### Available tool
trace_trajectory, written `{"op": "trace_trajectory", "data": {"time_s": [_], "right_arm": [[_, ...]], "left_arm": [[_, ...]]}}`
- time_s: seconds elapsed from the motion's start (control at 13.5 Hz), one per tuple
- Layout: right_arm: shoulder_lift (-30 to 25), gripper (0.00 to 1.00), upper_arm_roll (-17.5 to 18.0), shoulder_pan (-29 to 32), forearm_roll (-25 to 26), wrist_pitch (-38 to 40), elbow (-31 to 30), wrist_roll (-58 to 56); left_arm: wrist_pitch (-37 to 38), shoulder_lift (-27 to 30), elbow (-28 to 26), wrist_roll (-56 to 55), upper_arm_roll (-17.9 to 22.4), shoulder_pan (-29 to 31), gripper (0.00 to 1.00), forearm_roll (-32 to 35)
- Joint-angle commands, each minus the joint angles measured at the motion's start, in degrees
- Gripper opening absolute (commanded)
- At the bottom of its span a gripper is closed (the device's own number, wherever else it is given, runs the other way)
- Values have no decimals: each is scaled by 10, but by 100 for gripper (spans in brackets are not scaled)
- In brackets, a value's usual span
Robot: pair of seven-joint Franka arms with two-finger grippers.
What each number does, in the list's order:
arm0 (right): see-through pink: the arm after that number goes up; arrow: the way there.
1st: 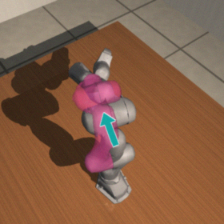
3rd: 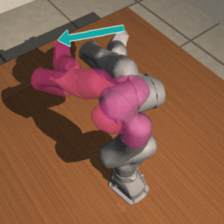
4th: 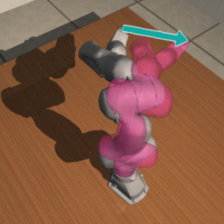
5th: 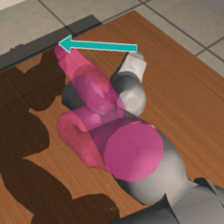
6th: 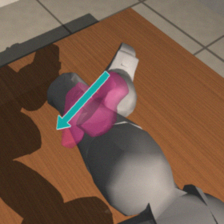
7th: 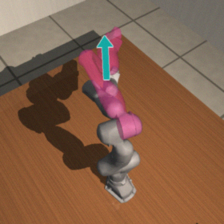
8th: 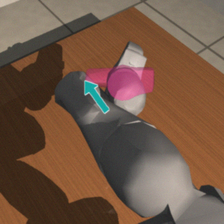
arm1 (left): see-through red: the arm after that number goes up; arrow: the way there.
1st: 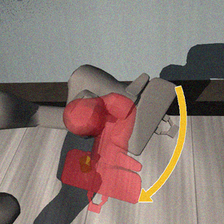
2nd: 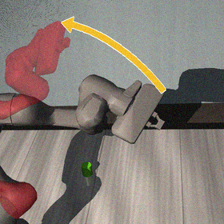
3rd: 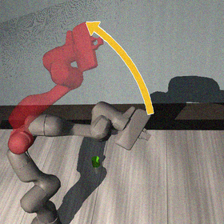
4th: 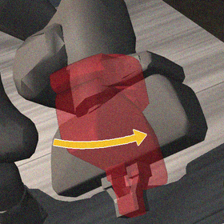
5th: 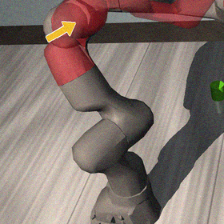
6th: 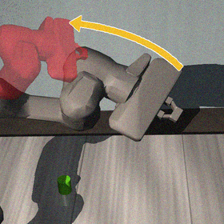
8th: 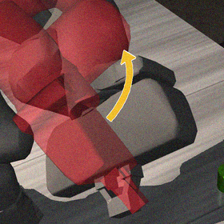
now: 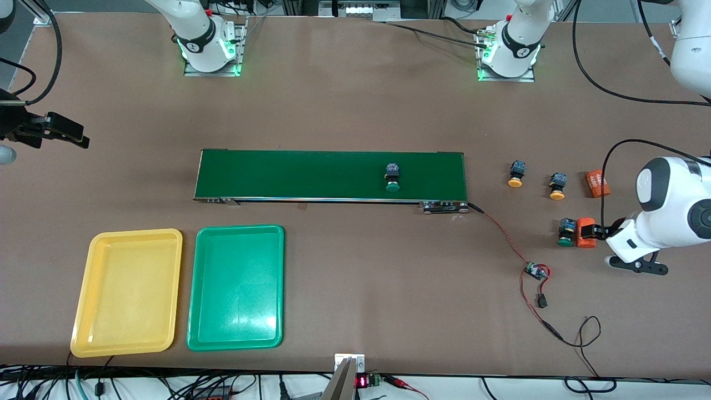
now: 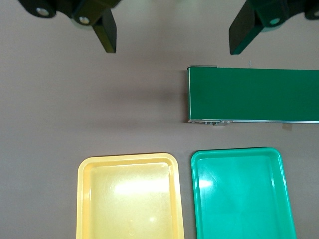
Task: Sort buttons by color to trays
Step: 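Return the left gripper and grasp an orange cylinder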
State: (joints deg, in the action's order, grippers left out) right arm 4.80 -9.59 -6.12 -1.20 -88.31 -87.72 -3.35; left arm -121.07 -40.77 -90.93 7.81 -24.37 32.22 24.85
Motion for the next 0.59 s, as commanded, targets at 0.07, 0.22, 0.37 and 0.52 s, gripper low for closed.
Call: {"op": "trace_trajectory", "data": {"time_s": [0.07,0.22,0.37,0.52], "right_arm": [[-9,100,1,1,2,13,-3,-1],[-10,100,2,-1,2,16,-3,-1],[-10,100,2,0,3,17,-3,-3],[-9,100,0,3,2,20,-3,-4]], "left_arm": [[-26,-23,2,39,-8,24,92,15],[-27,-23,-7,40,-8,26,92,15],[-28,-31,-13,41,-7,28,92,15],[-28,-40,-20,39,-8,35,88,14]]}}
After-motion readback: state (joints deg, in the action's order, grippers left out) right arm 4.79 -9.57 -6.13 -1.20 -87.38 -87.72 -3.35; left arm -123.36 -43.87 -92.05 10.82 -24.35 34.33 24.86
